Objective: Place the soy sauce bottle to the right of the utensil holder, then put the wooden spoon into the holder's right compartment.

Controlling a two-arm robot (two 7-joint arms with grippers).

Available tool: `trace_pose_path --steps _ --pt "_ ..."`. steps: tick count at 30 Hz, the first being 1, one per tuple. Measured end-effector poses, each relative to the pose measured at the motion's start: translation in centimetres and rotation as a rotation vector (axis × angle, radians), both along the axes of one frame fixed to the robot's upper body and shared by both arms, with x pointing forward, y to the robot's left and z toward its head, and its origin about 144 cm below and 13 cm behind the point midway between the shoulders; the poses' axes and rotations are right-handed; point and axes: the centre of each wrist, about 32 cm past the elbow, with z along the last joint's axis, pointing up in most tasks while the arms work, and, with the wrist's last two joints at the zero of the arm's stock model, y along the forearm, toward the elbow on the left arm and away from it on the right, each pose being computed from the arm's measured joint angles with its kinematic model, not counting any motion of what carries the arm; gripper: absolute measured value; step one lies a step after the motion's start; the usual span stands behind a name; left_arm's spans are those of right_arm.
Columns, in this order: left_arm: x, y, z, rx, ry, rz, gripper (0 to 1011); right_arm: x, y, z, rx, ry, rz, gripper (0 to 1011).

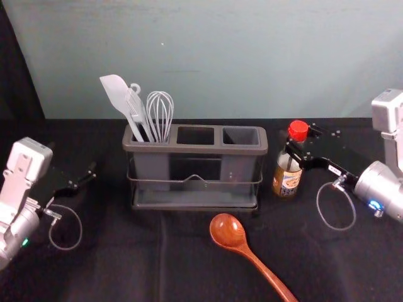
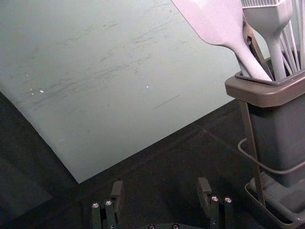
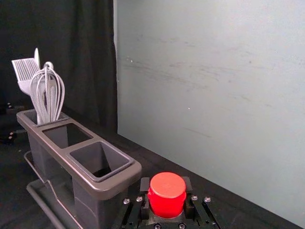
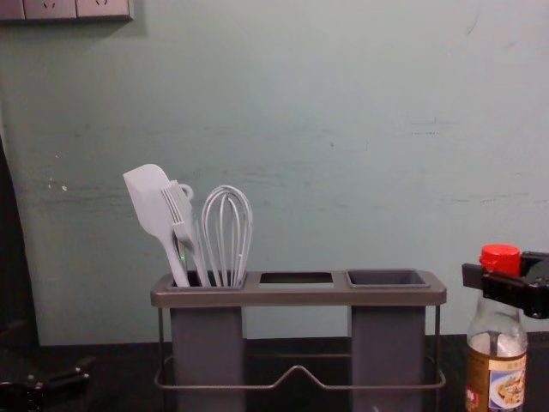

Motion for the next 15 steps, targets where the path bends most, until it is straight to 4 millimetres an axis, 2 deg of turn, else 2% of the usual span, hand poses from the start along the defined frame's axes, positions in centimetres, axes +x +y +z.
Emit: trace_pose_path --steps 15 --pt "0.00 0.00 0.00 0.000 0.000 0.000 1012 0.26 0.06 -0.88 0.002 0.011 -0.005 385"
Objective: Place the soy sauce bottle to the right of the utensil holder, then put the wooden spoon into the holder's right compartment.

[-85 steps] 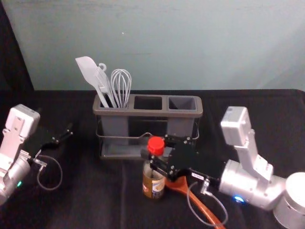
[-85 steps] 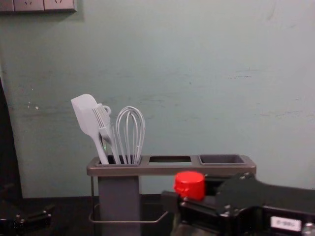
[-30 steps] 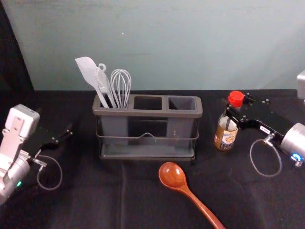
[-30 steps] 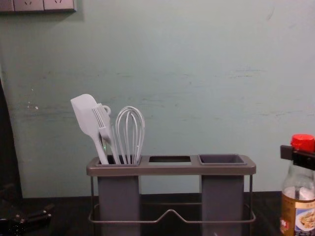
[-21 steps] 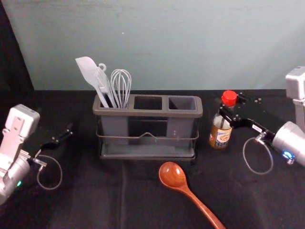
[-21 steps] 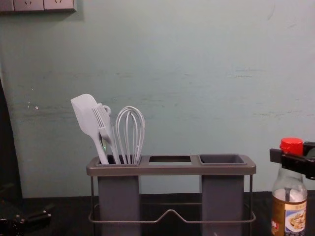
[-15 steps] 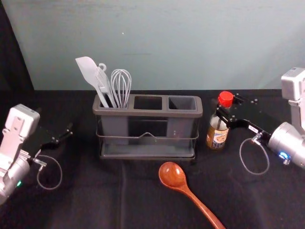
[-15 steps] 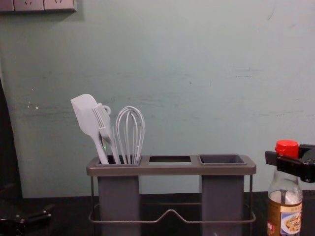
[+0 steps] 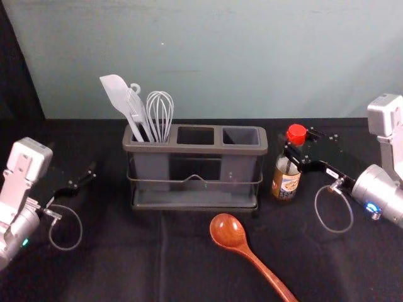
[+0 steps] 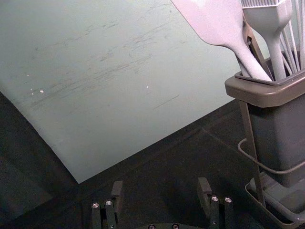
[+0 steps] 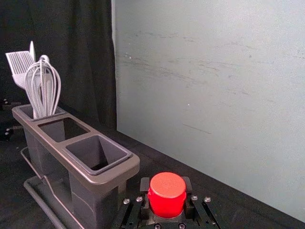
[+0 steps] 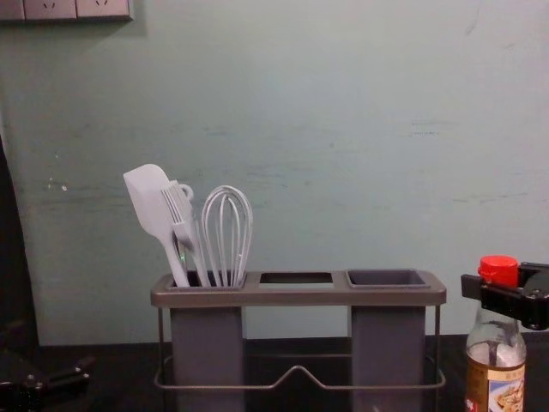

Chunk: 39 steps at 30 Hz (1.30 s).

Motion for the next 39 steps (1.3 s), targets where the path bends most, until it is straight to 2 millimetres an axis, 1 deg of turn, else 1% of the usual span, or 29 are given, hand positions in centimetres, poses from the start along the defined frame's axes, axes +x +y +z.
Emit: trace_pose_path --steps 8,9,11,12,13,16,18,22,23,25,26,30,37,39 --pt "0.00 0.00 0.00 0.000 0.000 0.000 1012 0.00 -0.04 0.06 -0.001 -0.002 -0.001 387" --pt "0.00 0.00 0.00 0.000 0.000 0.000 1012 0.00 -0.04 0.06 -0.001 -0.002 -0.001 403" --pt "0.00 0.00 0.00 0.000 0.000 0.000 1012 0.00 -0.04 0.10 0.000 -0.003 -0.002 448" --pt "0.00 0.00 0.00 0.000 0.000 0.000 1011 0.00 -0.03 0.11 0.000 -0.003 -0.002 507" --pt "0.00 0.00 0.00 0.000 0.000 0.000 1011 0.00 -0.03 0.11 0.000 -0.003 -0.002 507" --pt "0.00 0.00 0.00 0.000 0.000 0.000 1011 -0.01 -0.02 0.13 0.000 -0.004 -0.001 628" --pt "0.00 0.00 0.00 0.000 0.000 0.000 1011 -0.01 -0.03 0.13 0.000 -0.004 -0.001 666" --pt "0.00 0.00 0.00 0.000 0.000 0.000 1011 -0.02 -0.03 0.13 0.000 -0.004 -0.001 792" --pt "0.00 0.00 0.00 0.000 0.000 0.000 1011 -0.03 -0.03 0.14 0.000 -0.004 -0.001 839" --pt "0.00 0.00 0.00 0.000 0.000 0.000 1012 -0.03 -0.03 0.14 0.000 -0.004 -0.001 870" --pt "0.00 0.00 0.00 0.000 0.000 0.000 1011 -0.03 -0.03 0.14 0.000 -0.004 -0.001 920" --pt "0.00 0.00 0.00 0.000 0.000 0.000 1011 -0.04 -0.04 0.15 0.000 -0.004 -0.001 1004" --pt "0.00 0.00 0.00 0.000 0.000 0.000 1011 -0.04 -0.03 0.16 0.000 -0.004 -0.001 1004" --pt "0.00 0.00 0.00 0.000 0.000 0.000 1012 -0.31 0.02 0.31 -0.010 -0.011 -0.010 1004"
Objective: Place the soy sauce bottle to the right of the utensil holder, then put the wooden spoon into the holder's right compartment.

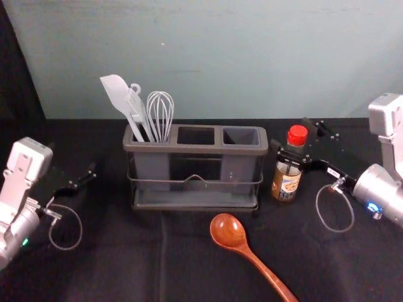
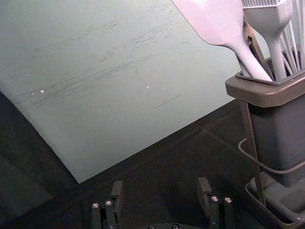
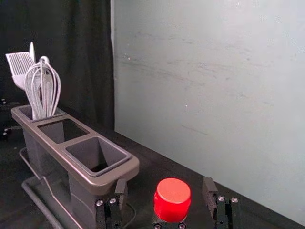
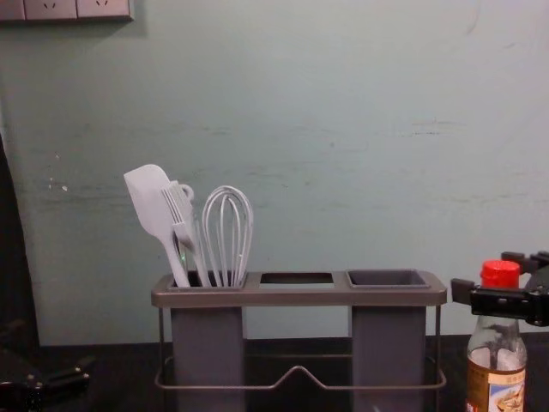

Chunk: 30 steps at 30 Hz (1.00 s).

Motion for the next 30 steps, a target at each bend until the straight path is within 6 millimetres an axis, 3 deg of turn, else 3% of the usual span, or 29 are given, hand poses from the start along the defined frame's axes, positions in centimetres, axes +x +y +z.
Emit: trace_pose_path --steps 5,17,24,30 --pt "0.0 0.0 0.0 0.000 0.000 0.000 1011 -1.0 -0.3 0.7 -0.015 -0.027 -0.028 1004" --pt "0.0 0.0 0.0 0.000 0.000 0.000 1011 -5.8 -1.4 3.9 -0.058 -0.106 -0.029 1004" --pt "0.0 0.0 0.0 0.000 0.000 0.000 1012 -8.3 -1.5 4.4 -0.067 -0.098 0.110 1004" --pt "0.0 0.0 0.0 0.000 0.000 0.000 1012 -9.6 -0.1 4.7 -0.096 -0.042 0.238 1004"
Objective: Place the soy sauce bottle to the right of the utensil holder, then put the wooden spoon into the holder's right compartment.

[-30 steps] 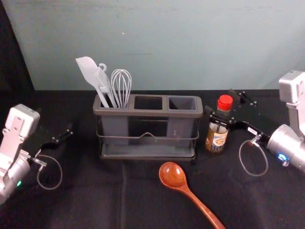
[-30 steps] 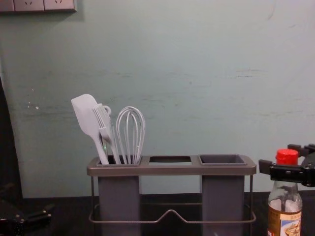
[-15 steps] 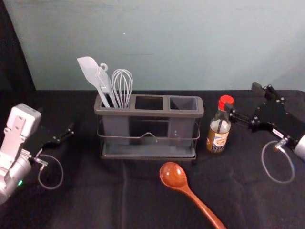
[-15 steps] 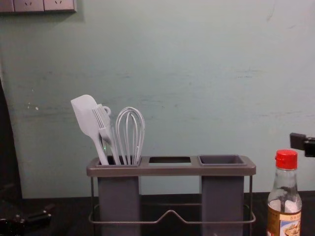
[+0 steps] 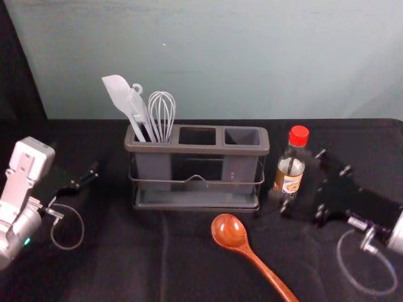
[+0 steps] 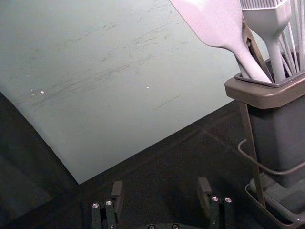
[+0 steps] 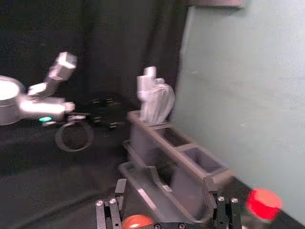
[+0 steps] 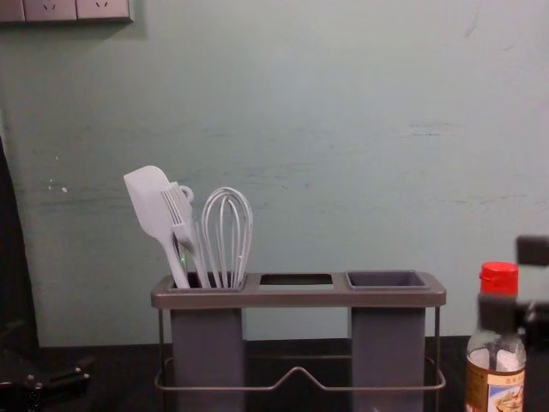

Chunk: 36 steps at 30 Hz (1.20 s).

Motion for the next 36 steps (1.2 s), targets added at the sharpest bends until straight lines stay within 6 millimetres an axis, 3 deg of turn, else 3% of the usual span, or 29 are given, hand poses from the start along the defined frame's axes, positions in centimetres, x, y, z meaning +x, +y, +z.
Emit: trace_pose_path --steps 5,10,17,23,36 --pt "0.0 0.0 0.0 0.000 0.000 0.000 1012 -0.7 2.1 0.2 -0.054 0.094 0.059 1004" --pt "0.0 0.0 0.0 0.000 0.000 0.000 1012 -0.6 4.9 0.9 -0.163 0.240 -0.007 1004" --pt "0.0 0.0 0.0 0.000 0.000 0.000 1011 2.2 8.6 1.4 -0.292 0.481 -0.100 1004" --pt "0.0 0.0 0.0 0.000 0.000 0.000 1011 4.6 10.2 1.5 -0.370 0.570 -0.145 1004" --pt "0.0 0.0 0.0 0.000 0.000 0.000 1011 7.5 12.1 1.0 -0.432 0.624 -0.164 1004"
